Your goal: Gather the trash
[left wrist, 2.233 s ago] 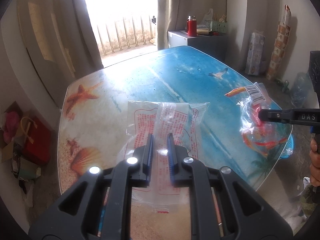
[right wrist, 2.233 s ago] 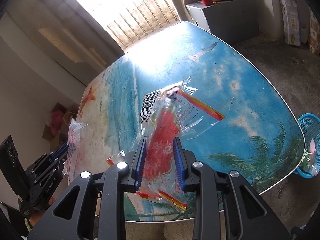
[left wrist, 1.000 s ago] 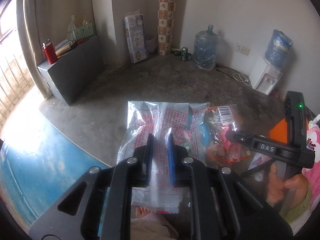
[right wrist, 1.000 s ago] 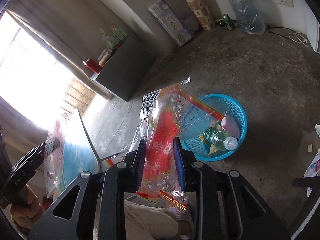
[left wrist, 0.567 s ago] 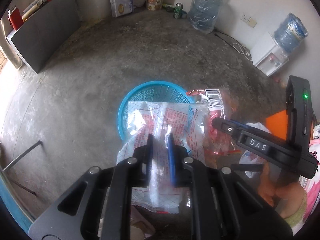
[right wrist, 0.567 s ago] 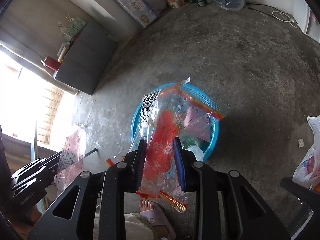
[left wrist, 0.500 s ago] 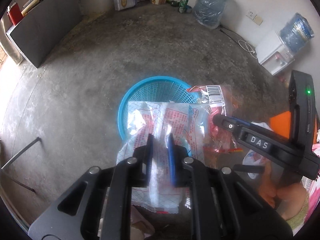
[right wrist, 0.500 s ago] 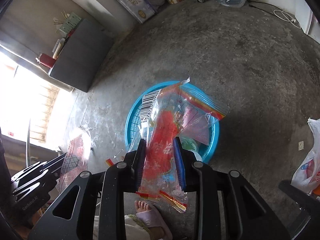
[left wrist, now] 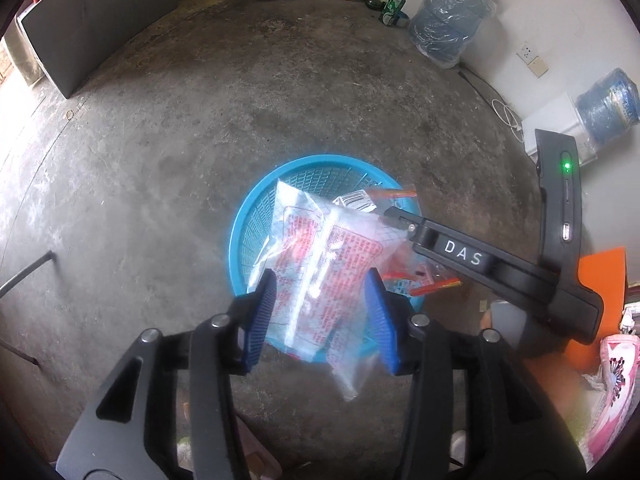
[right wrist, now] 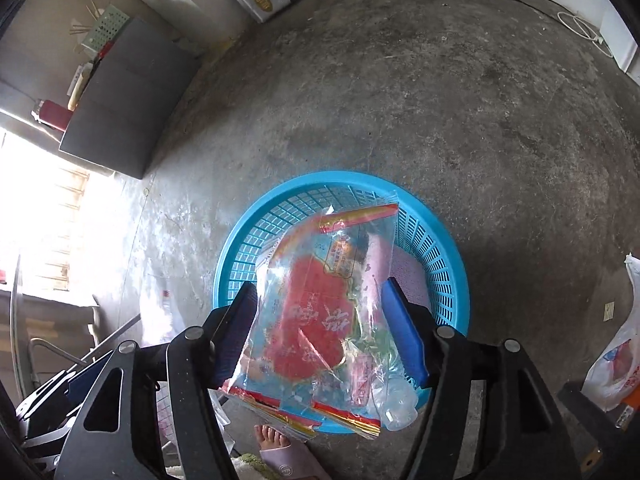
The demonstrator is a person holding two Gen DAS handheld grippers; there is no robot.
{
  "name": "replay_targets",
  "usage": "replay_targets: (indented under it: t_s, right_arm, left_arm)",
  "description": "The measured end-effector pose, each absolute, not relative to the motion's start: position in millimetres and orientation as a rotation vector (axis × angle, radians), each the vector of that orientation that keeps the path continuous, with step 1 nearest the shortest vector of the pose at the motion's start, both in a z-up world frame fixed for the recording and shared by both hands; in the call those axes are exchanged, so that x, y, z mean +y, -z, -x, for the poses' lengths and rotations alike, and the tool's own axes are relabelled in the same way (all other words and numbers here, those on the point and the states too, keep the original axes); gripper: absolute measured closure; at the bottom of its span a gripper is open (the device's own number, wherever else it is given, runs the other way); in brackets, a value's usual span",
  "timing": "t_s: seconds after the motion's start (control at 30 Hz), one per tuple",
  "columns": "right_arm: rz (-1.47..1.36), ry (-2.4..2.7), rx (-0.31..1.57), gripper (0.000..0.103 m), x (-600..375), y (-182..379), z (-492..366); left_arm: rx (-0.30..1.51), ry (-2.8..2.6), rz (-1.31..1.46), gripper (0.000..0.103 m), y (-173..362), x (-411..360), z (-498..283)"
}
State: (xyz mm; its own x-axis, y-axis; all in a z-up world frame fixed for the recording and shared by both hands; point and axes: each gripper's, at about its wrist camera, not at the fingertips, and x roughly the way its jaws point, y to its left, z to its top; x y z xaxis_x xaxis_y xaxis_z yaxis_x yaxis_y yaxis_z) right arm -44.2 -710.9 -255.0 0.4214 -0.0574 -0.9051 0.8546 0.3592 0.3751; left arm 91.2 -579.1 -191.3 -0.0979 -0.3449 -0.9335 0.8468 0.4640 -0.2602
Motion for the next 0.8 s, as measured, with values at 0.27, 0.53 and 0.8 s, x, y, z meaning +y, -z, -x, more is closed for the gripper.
replay_targets:
  t_s: [0.27, 0.53, 0.8]
  right_arm:
    - [-1.025, 0.729, 0.887, 0.029, -708.2, 237.4, 53.3]
    - [-0.966, 0.716, 0.746, 0.029, -671.8, 174.3, 90.2]
    - [-0.750, 0.646, 0.582, 0.017, -566.0, 71.6, 127.7]
  left_arm:
    - [1.303, 1.102, -0.464, 0.052, 170.6, -565.7, -87.9]
    - [1.122, 1.245, -0.387, 0.036, 78.5, -517.5, -63.6]
    - [0.906, 1.277, -0.309, 0.015, -11.9, -399.6, -35.5]
